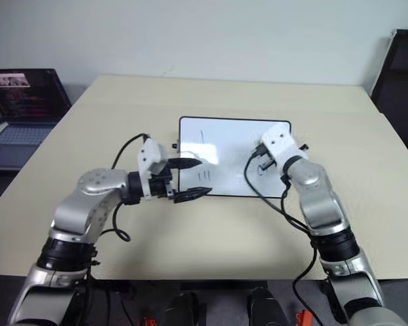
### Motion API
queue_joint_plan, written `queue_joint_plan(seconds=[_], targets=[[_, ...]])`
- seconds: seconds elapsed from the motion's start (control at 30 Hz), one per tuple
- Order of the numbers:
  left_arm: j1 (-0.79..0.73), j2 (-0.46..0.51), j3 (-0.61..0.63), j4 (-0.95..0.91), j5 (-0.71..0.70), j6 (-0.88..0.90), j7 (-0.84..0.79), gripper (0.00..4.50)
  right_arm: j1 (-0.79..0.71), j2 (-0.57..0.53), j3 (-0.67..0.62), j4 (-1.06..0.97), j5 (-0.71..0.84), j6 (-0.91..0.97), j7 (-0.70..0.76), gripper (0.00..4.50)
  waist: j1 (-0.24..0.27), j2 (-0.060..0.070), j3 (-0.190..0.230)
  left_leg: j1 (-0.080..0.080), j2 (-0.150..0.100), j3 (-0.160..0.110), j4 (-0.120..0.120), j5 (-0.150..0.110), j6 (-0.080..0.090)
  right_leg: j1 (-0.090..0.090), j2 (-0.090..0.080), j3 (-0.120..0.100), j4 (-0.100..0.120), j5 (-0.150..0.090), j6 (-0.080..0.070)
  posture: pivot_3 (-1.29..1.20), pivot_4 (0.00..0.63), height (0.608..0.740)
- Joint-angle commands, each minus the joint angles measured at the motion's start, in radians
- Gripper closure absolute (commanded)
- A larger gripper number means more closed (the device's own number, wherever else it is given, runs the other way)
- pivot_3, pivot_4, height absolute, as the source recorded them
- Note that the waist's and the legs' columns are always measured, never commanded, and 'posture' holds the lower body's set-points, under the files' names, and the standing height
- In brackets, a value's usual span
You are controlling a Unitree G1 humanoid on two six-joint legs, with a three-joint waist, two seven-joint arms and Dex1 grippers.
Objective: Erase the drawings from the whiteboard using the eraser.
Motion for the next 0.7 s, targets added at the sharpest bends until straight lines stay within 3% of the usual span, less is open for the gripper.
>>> queue_joint_plan(seconds=[0.03,0.3,0.5,0.7], targets=[[0.05,0.03,0.065,-0.066,-0.051,0.006,-0.006,0.0,0.107,-0.054,-0.064,-0.224,0.098,0.05,0.097,3.99,0.003,0.0,0.0,0.0,0.0,0.0,-0.001,0.0,0.0,0.0,0.0,0.0,0.0,-0.001,0.0,0.0,0.15,0.74],[0.156,0.068,0.066,-0.181,-0.105,0.048,-0.023,0.0,0.401,-0.146,-0.152,-0.486,0.246,0.105,0.198,4.03,0.009,0.0,0.0,0.001,0.0,0.0,-0.005,0.0,0.0,0.0,-0.001,-0.002,-0.001,-0.007,-0.006,0.0,0.15,0.74],[0.157,0.069,0.062,-0.193,-0.109,0.055,-0.02,0.0,0.549,-0.168,-0.152,-0.487,0.241,0.021,0.184,4.14,0.006,-0.001,0.0,0.002,0.0,0.0,-0.001,0.0,0.0,0.001,-0.001,-0.001,0.0,-0.007,-0.008,0.0,0.15,0.74],[0.14,0.072,0.051,-0.178,-0.093,0.044,-0.026,0.0,0.583,-0.156,-0.14,-0.436,0.202,-0.037,0.129,4.17,0.005,-0.001,0.0,0.002,0.0,0.0,-0.001,0.0,-0.001,0.001,-0.001,-0.001,0.0,-0.006,-0.007,0.0,0.15,0.74]])
